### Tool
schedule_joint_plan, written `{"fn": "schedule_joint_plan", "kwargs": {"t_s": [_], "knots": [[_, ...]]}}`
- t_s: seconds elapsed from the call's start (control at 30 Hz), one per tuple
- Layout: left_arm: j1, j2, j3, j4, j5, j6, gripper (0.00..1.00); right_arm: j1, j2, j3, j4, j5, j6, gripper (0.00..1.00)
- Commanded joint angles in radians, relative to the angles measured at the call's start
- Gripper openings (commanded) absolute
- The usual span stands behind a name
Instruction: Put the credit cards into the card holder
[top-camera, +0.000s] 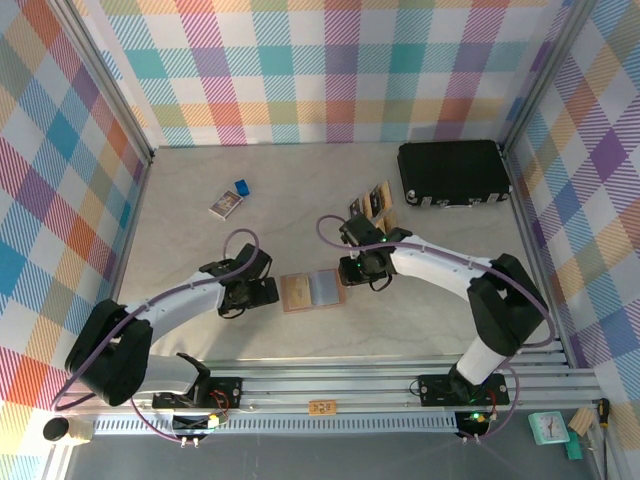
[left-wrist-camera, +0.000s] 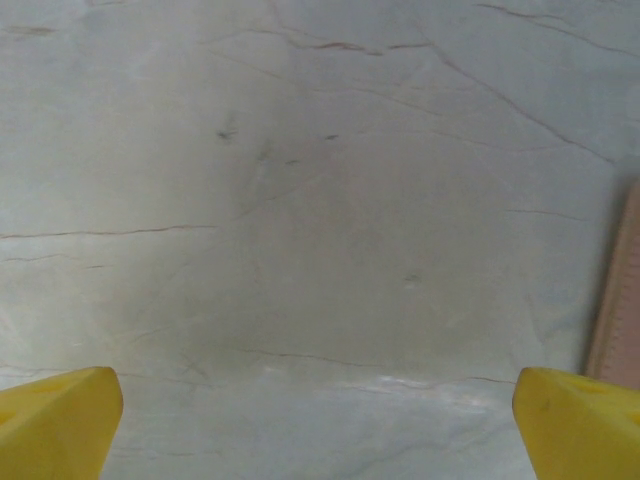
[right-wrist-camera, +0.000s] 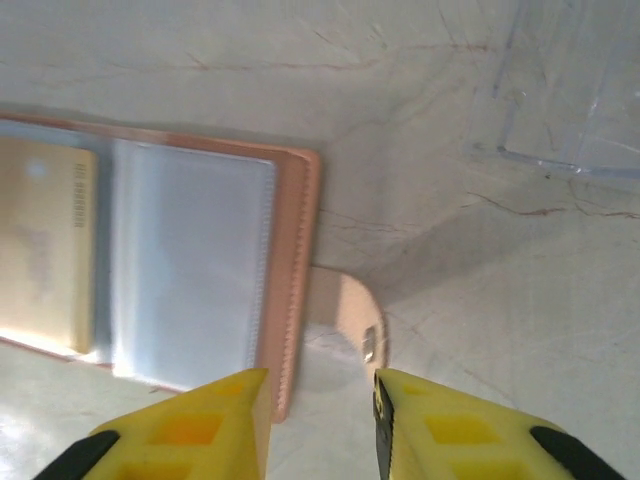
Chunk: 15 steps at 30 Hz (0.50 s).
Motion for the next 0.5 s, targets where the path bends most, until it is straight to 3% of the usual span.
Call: {"fn": "schedule_joint_plan", "kwargs": {"t_s": [0.0,0.47], "knots": [[-0.028,0.018,0.043,0.027,0.008,-0.002,1.0,0.008,-0.055,0.004,0.009,-0.065,0.04,0.37],[-0.07,0.063,0.044,0.089,0.013,-0.018,1.0,0.008,0.038,0.03,0.129,-0.19,0.169,0.39]]}}
